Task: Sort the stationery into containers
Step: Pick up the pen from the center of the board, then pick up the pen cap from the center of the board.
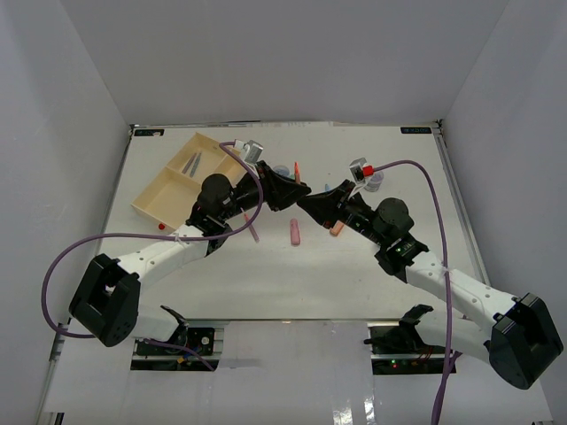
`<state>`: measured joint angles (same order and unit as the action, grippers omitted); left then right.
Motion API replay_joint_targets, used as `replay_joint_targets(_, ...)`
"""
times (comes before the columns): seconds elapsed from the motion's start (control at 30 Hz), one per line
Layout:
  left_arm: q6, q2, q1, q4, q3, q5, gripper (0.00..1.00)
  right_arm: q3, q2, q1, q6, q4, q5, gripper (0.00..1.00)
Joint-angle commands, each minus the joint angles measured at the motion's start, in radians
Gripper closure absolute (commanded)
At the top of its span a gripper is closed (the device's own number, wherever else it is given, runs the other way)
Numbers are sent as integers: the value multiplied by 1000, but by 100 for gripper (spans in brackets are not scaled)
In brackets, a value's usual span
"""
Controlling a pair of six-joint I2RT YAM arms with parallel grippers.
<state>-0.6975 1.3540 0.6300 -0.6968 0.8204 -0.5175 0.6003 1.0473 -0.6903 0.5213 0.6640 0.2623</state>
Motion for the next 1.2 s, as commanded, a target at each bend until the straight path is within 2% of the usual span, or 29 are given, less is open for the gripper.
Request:
replay_joint_targets(0.0, -10, -3, 8, -43, 19, -13, 60, 15, 0, -6, 16, 82, 6, 92)
replay_joint_targets(0.33, 0, -12, 10, -47, 16, -19, 86, 10, 8, -9, 25, 85, 12, 92)
replay_joint_targets(0.37, 3, -12, 10, -46, 17, -21, 88, 7, 10, -8, 25, 82, 12, 88)
replay_joint_targets(0.4, 9, -16, 10, -43, 17, -19, 91, 4, 7, -8, 22, 69, 11, 79)
replay_joint_targets(0.53, 44, -30, 10, 12, 20, -13, 99, -13, -13, -9, 2, -4, -11, 55)
replay_joint_targets(0.6, 69, -35, 10, 34, 23, -10, 100, -48, -35, -9, -3, -18, -23, 42)
replay_joint_targets(0.7, 104, -47, 8, 72, 23, 5, 100, -83, -68, -9, -17, -81, -38, 31)
replay_joint_targets(0.87, 176, -82, -12, 227, 45, 39, 100, -134, -150, -8, -50, -242, -158, 25)
replay_joint_targets(0.9, 206, -88, -22, 265, 51, 43, 100, -143, -179, -9, -58, -260, -211, 18)
replay_joint_targets(1.03, 285, -99, -75, 492, 86, 65, 100, -113, -190, -6, -96, -395, -366, 5)
replay_joint_targets(1.07, 308, -104, -107, 523, 88, 65, 100, -91, -166, -3, -139, -452, -359, 10)
replay_joint_targets(1.13, 334, -101, -140, 626, 95, 59, 100, -27, -115, -2, -248, -545, -362, 10)
replay_joint_targets(1.17, 349, -99, -174, 660, 98, 59, 100, 62, -52, 0, -266, -596, -380, 10)
